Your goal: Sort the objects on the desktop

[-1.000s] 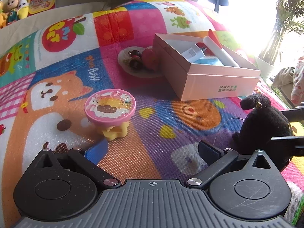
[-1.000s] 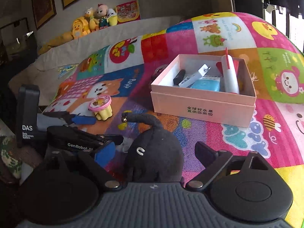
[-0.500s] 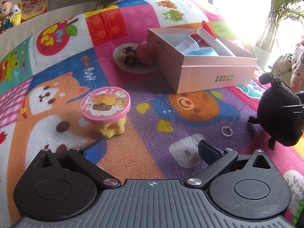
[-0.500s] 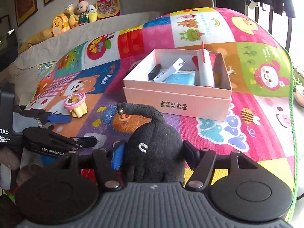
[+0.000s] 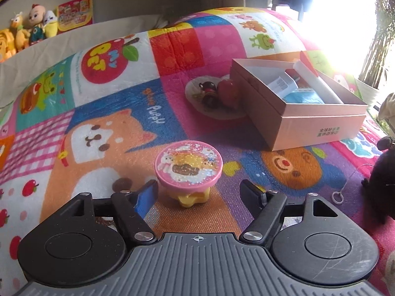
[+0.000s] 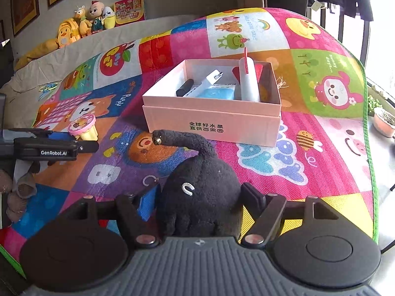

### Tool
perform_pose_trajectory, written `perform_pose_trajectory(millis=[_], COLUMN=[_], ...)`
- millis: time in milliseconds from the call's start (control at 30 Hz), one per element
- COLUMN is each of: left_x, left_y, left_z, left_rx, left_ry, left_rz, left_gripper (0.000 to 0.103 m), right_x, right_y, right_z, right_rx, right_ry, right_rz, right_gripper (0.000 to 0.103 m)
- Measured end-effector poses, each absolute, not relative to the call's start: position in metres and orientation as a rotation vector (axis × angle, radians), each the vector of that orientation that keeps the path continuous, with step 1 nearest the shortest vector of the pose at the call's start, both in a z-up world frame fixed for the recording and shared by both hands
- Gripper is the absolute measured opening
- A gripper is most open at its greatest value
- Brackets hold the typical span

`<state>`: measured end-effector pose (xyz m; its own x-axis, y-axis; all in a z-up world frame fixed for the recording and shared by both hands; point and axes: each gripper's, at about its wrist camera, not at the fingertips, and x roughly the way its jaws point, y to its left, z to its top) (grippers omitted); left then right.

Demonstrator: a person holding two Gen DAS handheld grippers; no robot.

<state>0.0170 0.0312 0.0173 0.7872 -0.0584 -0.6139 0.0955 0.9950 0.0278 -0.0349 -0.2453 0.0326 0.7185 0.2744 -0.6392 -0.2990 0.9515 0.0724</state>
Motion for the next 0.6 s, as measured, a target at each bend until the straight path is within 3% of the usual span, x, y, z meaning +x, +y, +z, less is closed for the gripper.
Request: perform_pose_trajectory(millis=[333, 600], left_x=[0.030, 0.032], left_y=[0.011, 0.011], left_z=[0.023, 0.020], left_rx=[0.355, 0.245], left_ry=[0.682, 0.657], left_rz=[-0.158, -0.136], left_gripper=[0.075, 0.060], right_x=[-0.032, -0.030], right_y=[-0.240, -0.245], right_z=[0.031, 0.031], right_rx=[-0.080, -0.056], right_ry=[0.724, 0.726], right_rz=[0.320, 0.335], right_gripper=[0.073, 0.071])
